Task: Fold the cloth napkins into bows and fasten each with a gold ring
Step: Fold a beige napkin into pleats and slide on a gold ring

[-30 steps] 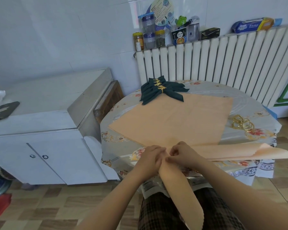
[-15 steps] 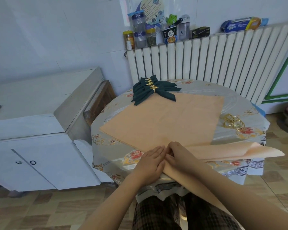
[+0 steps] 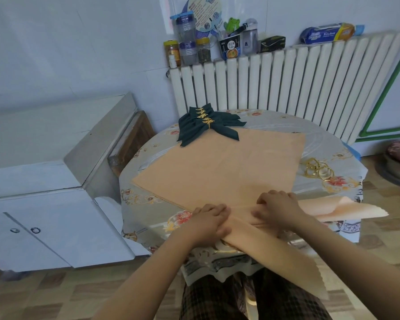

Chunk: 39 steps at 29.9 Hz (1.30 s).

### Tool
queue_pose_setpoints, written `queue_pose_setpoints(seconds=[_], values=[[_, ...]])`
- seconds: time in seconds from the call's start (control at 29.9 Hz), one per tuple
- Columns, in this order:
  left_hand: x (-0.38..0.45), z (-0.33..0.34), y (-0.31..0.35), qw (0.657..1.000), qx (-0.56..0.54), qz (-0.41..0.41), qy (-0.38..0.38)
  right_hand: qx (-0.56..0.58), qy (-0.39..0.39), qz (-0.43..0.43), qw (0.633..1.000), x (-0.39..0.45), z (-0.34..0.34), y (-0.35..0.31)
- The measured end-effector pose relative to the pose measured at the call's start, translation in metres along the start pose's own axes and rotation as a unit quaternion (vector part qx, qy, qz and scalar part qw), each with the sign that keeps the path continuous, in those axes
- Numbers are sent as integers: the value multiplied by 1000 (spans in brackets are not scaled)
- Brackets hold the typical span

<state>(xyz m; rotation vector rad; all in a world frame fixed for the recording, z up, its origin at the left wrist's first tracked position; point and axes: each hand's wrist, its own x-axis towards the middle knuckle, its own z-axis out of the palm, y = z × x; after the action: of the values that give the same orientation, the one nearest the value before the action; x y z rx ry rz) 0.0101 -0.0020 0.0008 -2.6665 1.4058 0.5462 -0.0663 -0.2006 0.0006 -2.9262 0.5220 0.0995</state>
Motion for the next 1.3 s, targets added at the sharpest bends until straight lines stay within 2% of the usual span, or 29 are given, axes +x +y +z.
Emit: queue_pose_setpoints(seconds=[0.17, 0.37, 0.5, 0.63, 0.7, 0.8, 0.9, 0.94, 1.0, 1.07, 1.17, 1.24, 1.3], values=[[0, -3, 3, 1000, 14, -5, -4, 11, -165, 20, 986, 15, -29, 0], [1, -4, 5, 999, 38, -7, 20, 14, -134, -5, 991, 15, -36, -20], [3, -7, 8, 993, 94, -6, 66, 46, -133, 0, 990, 18, -30, -32], [6, -15, 10, 998, 56, 10, 21, 153, -155, 60, 974, 20, -34, -29], [6, -17, 8, 1000, -19, 11, 10, 290, -201, 103, 930, 18, -37, -29], [6, -23, 2, 989, -146, -13, 10, 477, -288, 151, 817, 12, -41, -31], [3, -36, 2, 941, -333, -64, -20, 608, -336, 173, 698, 7, -44, -30], [3, -41, 4, 930, -360, -68, -31, 637, -344, 179, 666, 6, -44, -30], [3, -47, 9, 942, -326, -71, -44, 662, -347, 185, 638, 3, -46, -33], [6, -46, 9, 964, -251, -68, -48, 659, -342, 175, 646, 0, -45, -36], [7, -43, 5, 979, -191, -44, -53, 632, -323, 151, 688, -6, -46, -37], [4, -38, 1, 979, -198, -35, -42, 586, -303, 122, 742, -11, -45, -37], [0, -34, -4, 980, -197, -20, -23, 509, -263, 85, 815, -16, -42, -38]])
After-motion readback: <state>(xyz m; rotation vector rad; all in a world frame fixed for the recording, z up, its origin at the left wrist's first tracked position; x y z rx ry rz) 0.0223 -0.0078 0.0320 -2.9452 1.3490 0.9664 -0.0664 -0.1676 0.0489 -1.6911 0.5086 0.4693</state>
